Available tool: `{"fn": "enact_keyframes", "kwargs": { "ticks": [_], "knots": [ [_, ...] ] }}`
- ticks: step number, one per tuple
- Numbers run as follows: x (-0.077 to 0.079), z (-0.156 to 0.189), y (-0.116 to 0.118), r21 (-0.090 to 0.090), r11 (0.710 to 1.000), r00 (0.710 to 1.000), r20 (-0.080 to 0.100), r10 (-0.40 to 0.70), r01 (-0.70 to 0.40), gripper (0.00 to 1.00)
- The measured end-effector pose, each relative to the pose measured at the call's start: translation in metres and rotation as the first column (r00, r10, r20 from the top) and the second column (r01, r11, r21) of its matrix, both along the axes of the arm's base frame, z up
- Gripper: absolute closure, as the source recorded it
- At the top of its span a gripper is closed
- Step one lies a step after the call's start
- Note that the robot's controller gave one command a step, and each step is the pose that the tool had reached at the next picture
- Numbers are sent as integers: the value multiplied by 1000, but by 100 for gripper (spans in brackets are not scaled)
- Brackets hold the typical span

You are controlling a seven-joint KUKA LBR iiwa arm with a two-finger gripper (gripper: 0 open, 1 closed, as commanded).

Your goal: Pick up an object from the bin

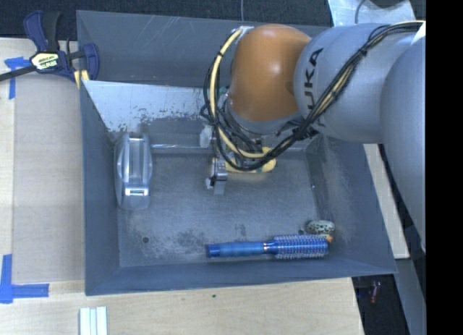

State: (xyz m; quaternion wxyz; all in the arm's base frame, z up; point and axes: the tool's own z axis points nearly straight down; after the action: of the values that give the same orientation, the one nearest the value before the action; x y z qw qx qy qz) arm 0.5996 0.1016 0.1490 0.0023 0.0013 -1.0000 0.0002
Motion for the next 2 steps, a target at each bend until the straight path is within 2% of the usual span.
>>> {"fn": "enact_keyframes", "kwargs": {
  "ticks": [1, 2],
  "knots": [
    [2, 5, 0, 1, 1000, 1000, 8, -2, 2, 0],
    [5, -25, -38, 2, 998, 998, 9, -67, 67, 0]
  ]
}}
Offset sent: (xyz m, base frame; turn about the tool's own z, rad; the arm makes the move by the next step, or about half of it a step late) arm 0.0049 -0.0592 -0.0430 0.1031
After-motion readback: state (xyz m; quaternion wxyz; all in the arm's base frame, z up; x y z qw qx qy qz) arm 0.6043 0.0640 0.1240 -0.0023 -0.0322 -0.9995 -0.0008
